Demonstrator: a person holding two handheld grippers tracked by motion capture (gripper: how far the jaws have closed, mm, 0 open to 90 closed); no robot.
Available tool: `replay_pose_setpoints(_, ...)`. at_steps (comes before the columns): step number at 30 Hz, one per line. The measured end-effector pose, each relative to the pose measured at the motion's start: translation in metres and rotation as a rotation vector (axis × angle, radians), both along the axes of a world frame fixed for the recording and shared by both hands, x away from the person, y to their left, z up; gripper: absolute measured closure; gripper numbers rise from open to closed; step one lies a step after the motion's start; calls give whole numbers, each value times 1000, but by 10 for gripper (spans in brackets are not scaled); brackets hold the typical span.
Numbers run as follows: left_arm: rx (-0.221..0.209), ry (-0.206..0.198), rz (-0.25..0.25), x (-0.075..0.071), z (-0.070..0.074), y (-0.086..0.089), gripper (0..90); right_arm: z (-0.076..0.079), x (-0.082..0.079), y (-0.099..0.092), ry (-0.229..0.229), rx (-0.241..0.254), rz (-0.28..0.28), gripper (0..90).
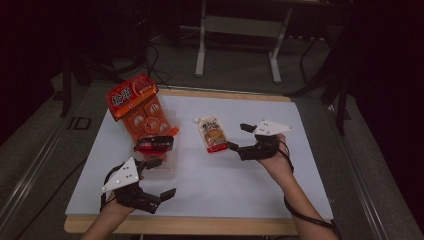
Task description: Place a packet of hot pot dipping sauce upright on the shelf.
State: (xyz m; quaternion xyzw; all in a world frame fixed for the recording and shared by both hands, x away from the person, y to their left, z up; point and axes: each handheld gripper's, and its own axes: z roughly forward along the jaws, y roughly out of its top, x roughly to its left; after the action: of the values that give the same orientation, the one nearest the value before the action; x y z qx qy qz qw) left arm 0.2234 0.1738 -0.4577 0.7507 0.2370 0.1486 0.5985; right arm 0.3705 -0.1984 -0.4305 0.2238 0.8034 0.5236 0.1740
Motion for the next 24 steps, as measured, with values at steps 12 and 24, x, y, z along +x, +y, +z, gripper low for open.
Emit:
replay_pose_setpoints(12,-14,-10,25,-14,-12,7,26,-17,44,17,12,-32,-12,219)
replay_pose_setpoints(24,-5,4,14,-20,-23,5,26,-41,88,44,55,-69,-14,274)
